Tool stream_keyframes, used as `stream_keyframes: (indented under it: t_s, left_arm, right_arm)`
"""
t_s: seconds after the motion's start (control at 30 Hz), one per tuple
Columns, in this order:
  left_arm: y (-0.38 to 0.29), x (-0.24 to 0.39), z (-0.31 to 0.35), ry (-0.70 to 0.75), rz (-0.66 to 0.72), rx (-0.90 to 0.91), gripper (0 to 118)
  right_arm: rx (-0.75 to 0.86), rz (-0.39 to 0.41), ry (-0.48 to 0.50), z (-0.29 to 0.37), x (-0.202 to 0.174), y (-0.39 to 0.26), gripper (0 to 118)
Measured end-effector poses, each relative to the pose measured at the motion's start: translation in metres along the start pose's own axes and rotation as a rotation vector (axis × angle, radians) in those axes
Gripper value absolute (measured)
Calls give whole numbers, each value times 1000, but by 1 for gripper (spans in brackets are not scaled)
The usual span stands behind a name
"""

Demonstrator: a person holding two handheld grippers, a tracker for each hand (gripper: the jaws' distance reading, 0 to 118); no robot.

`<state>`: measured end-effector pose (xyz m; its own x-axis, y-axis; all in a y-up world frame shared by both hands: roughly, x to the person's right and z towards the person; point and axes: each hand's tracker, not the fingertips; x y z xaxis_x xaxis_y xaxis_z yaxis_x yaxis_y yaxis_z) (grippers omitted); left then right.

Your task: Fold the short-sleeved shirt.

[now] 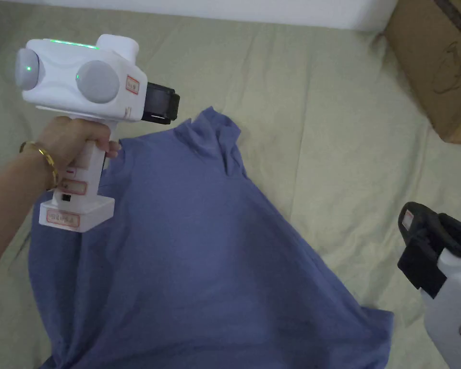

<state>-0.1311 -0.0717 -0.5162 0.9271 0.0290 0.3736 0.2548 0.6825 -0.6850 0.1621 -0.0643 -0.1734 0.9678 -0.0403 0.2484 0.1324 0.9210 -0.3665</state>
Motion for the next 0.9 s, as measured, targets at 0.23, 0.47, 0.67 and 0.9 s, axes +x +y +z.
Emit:
stream_keyframes:
  t_s: [0.23,0.47,0.67,0.9]
  left_arm:
    - [31,2,-143,70,-88,-238,112]
    - [26,21,-225,57,-181,-322,111]
    - [29,32,-239,-61,-145,-373,51]
    - [26,54,-205,9,-217,-311,5]
  right_arm:
    - [-110,-41,-60,-50,15,-15,0]
    - [-217,-32,-45,-81,24,-39,0]
    - [-244,-21,-32,-86,24,-48,0]
    - [-234,-80,-47,-64,33,-38,0]
